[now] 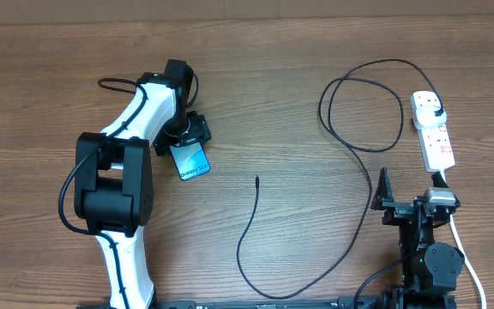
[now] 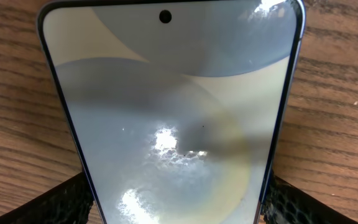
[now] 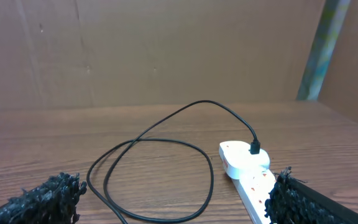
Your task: Plug charger to phone and switch on socket
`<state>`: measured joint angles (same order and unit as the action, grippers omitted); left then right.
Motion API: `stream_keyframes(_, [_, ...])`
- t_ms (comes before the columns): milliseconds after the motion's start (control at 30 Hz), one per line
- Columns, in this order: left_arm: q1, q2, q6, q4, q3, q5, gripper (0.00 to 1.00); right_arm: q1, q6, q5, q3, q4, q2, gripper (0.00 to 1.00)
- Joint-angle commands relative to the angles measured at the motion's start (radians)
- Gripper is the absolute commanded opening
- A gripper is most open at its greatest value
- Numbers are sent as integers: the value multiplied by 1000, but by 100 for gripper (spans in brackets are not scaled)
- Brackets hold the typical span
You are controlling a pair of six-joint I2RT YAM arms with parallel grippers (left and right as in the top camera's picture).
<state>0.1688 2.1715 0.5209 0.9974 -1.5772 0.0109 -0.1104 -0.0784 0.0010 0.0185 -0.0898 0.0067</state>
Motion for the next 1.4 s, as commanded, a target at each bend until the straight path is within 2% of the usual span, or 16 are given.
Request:
stream_keyframes(0, [1, 80, -4, -10, 23, 42, 87, 4, -1, 5, -11, 6, -3, 100])
stream_keyframes(1000, [1, 80, -1, -11, 23, 42, 80, 4, -1, 5, -11, 6, -3, 100])
stream_keyframes(1367, [1, 80, -1, -11, 23, 42, 73, 4, -2, 5, -11, 6, -3, 100])
